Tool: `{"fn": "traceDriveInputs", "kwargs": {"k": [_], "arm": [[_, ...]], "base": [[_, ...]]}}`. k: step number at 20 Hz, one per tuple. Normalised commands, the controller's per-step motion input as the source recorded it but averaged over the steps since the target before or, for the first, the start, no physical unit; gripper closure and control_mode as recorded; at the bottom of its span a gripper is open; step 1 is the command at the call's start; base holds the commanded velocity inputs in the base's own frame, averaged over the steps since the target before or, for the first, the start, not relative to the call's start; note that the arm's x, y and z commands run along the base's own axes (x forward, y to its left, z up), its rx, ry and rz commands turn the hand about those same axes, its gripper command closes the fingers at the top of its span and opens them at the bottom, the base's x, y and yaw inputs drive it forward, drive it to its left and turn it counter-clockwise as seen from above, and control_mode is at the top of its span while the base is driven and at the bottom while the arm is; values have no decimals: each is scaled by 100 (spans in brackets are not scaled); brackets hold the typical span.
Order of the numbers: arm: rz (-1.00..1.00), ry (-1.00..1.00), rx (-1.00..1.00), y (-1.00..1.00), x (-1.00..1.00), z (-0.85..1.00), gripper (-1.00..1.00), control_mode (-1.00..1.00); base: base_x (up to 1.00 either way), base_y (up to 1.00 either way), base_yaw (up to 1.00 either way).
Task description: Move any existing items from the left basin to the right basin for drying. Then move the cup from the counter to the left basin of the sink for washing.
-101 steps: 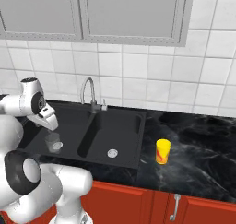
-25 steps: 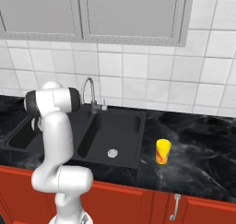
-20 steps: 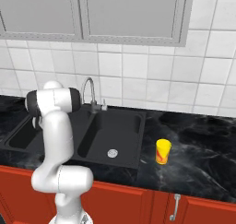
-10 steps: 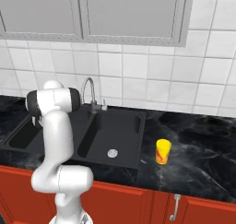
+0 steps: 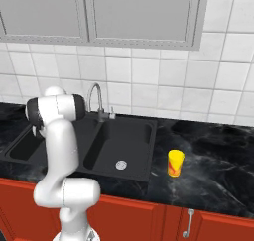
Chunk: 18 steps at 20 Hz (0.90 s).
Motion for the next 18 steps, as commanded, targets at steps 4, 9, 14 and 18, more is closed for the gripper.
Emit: {"fn": "traceDriveInputs", "kwargs": {"k": [4,9,14,18], "arm": [[0,-9,0,0,-40,3,100,-100],[0,-11,0,-2,-26,27,100,-100],[0,-6,0,-4,-4,48,100,-100],[-2,0,0,-7,0,52,100,-100]], "base": [[0,0,0],[0,0,0],[0,0,0],[0,0,0]]}}
